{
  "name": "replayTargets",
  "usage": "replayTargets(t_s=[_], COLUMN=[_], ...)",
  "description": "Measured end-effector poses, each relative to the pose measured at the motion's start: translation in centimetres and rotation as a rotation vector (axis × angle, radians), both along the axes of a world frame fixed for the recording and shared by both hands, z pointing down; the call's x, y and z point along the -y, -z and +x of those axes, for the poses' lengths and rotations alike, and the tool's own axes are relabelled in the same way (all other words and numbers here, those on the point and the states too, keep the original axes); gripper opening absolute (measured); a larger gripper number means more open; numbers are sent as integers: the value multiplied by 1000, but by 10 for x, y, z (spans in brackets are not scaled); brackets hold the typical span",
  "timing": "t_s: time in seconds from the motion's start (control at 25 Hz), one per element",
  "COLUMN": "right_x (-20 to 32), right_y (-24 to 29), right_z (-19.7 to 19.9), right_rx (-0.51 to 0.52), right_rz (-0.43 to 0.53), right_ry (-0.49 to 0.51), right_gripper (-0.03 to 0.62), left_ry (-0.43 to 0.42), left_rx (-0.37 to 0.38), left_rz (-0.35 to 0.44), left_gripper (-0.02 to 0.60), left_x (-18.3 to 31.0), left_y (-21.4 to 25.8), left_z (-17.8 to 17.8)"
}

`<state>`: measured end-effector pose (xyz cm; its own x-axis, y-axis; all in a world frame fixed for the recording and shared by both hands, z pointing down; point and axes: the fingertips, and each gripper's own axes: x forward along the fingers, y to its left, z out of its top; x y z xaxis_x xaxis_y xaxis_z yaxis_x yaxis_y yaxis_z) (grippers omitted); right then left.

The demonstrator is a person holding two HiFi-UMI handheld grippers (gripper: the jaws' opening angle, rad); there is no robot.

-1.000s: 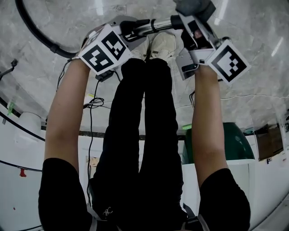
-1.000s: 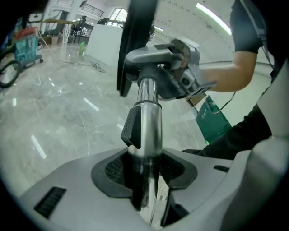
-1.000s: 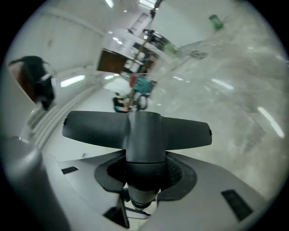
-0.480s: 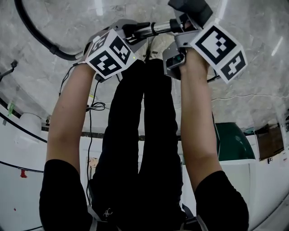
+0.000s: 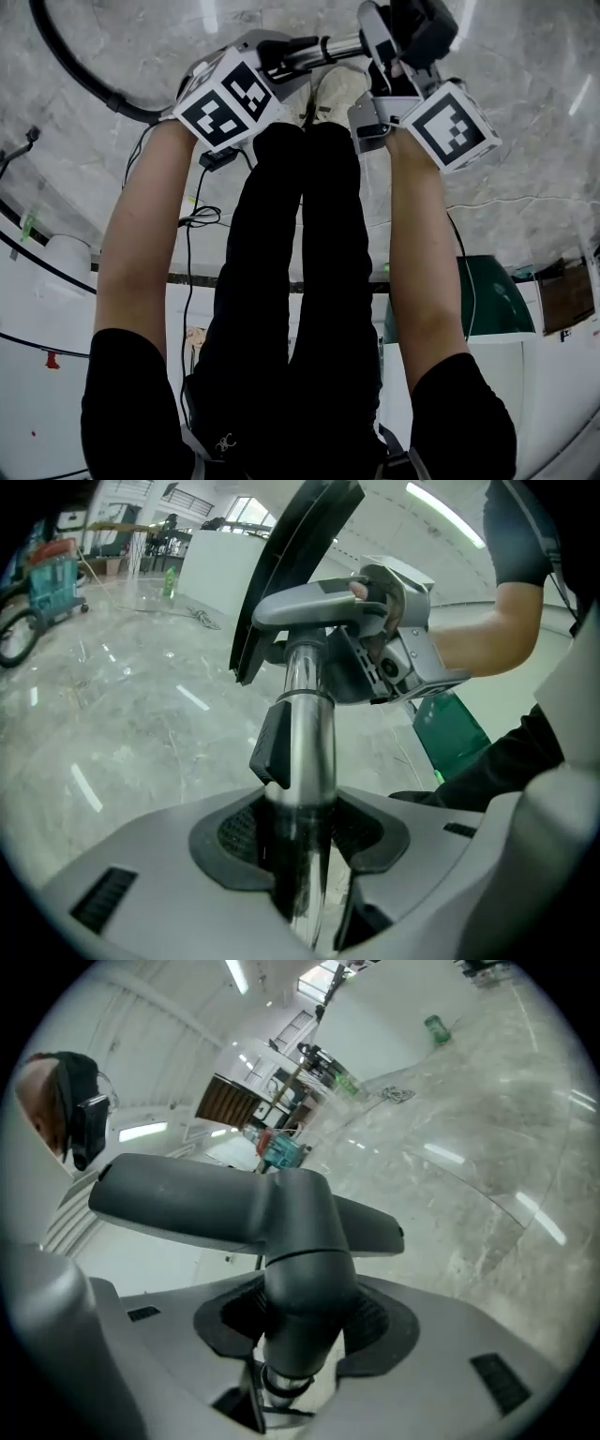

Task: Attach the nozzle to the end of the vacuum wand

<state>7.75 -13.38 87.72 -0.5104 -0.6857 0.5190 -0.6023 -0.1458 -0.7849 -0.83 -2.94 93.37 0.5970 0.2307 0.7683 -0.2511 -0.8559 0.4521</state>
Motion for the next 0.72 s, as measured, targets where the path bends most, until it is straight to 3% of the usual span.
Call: replayTargets(t_s=[0.12,0.32,0.36,0.4,0.72], right_x=[-20,-64,-70,-74,-66], right_y=[-13,-12,-11,-12,-13], right_z=[12,34,38,41,49], right_rx=[-14,-60,-90,-125,-211], right_rz=[-106,-187,-187,-182,-105], right_ry=[-31,10,19,29,117], right_gripper=[244,240,184,15,15], left_ry=[13,44,41,37,24], left_rx=[30,128,143,156,275], left_rz=[14,33,27,16,-27], left_gripper=[173,173,173,173,173], left_x=[6,20,21,22,23], left_y=[-17,-51,-58,-65,-130], left_z=[-4,-9,-7,-6,7])
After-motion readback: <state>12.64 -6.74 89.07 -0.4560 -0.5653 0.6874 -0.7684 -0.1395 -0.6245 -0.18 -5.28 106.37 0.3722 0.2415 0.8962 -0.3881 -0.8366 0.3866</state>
